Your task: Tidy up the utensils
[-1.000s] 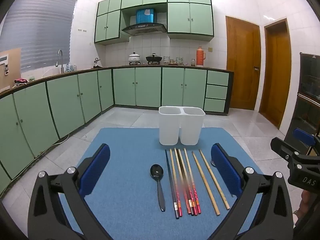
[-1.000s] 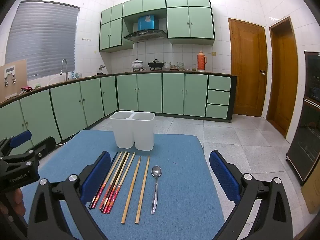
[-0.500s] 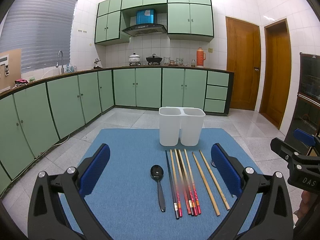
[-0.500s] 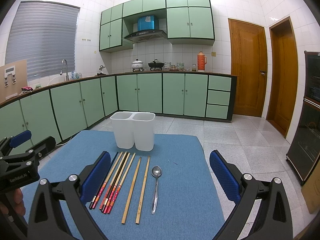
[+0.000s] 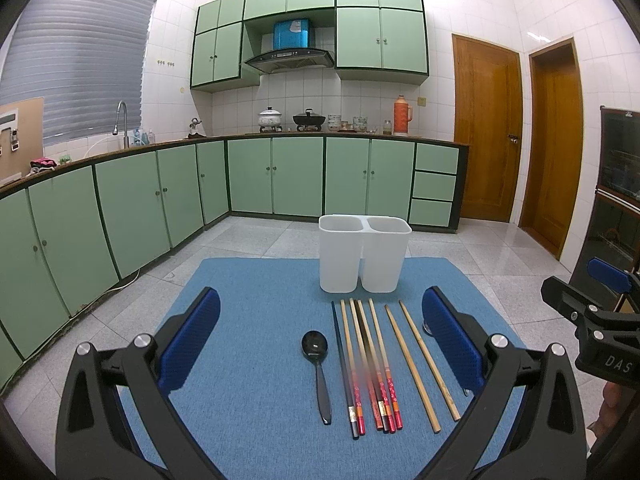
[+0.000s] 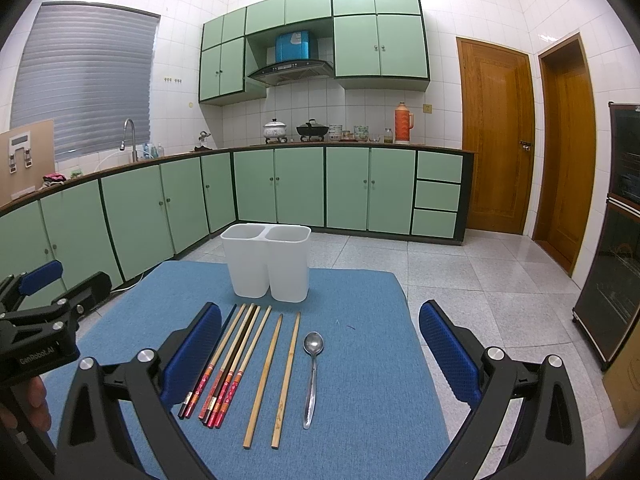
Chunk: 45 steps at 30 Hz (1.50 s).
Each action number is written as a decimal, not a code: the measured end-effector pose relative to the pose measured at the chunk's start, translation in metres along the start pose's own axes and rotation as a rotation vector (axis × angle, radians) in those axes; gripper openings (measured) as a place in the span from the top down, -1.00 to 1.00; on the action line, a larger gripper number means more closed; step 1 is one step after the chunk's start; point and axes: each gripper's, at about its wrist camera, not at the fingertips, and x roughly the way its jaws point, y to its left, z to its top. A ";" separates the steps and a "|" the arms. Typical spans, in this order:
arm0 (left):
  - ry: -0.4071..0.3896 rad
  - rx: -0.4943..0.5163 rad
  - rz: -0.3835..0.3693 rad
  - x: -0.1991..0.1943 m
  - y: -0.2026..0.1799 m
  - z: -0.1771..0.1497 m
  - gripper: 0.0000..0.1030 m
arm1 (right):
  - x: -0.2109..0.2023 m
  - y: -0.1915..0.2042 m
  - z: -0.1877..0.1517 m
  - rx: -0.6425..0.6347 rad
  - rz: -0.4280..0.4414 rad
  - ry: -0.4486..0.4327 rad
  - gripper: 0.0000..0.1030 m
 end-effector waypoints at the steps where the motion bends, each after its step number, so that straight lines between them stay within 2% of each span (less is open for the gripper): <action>1: -0.001 0.001 0.001 0.000 0.000 0.000 -0.90 | 0.000 0.000 0.000 0.001 0.000 0.000 -0.88; 45: -0.006 0.003 0.001 -0.002 -0.004 0.000 -0.90 | 0.001 -0.001 0.000 0.002 0.001 -0.001 -0.88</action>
